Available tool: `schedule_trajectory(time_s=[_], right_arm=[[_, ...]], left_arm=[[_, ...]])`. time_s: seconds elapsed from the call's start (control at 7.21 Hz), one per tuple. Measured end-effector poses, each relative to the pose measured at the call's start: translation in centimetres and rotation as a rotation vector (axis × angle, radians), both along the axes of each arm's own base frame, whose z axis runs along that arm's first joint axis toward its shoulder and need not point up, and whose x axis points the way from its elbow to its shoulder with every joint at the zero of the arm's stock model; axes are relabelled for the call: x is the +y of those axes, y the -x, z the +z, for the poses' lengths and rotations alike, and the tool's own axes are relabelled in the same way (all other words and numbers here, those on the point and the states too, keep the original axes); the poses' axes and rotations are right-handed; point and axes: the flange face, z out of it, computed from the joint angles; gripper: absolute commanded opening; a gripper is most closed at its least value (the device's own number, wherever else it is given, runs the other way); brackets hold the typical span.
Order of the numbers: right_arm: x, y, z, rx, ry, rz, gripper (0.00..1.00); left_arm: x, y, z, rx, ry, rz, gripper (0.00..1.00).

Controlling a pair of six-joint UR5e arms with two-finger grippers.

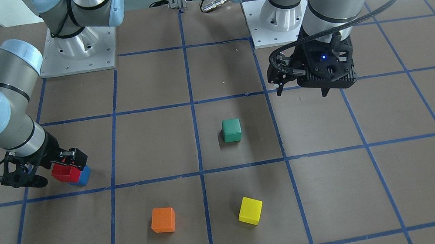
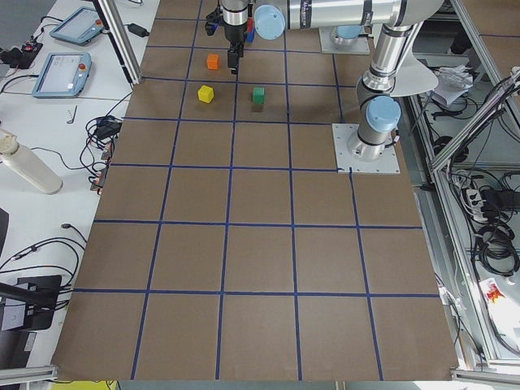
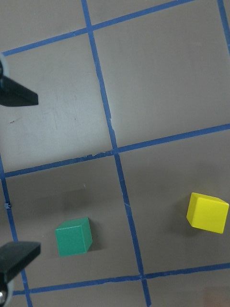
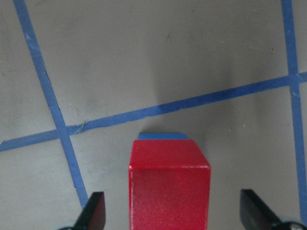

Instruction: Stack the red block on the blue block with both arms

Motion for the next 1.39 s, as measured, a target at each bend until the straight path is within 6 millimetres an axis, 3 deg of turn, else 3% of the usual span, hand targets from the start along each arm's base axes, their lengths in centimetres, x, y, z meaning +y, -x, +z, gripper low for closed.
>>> schedule_trajectory(time_s=[0.28, 0.42, 0.83, 0.97, 1.39], right_arm=[[0.7, -0.5, 5.6, 0.003, 0.036, 0.007, 1.00], [0.8, -2.0, 9.1, -0.002, 0.045, 0.031, 1.00], [0.4, -8.8, 19.6, -0.007, 0.049, 0.152, 1.00], [0.2, -9.8, 21.4, -0.007, 0.060, 0.164, 1.00], [0.3, -11.4, 21.5, -0.010, 0.050, 0.144, 1.00]], left_arm=[[0.0, 0.0, 0.5, -0.005, 0.010, 0.001, 1.00], [-0.2, 0.0, 1.0, -0.005, 0.020, 0.005, 1.00], [-0.8, 0.4, 3.8, -0.006, 0.059, 0.004, 1.00], [-0.8, 0.8, 4.3, -0.005, 0.063, -0.002, 1.00], [-0.6, 1.3, 4.1, -0.005, 0.059, -0.007, 1.00]])
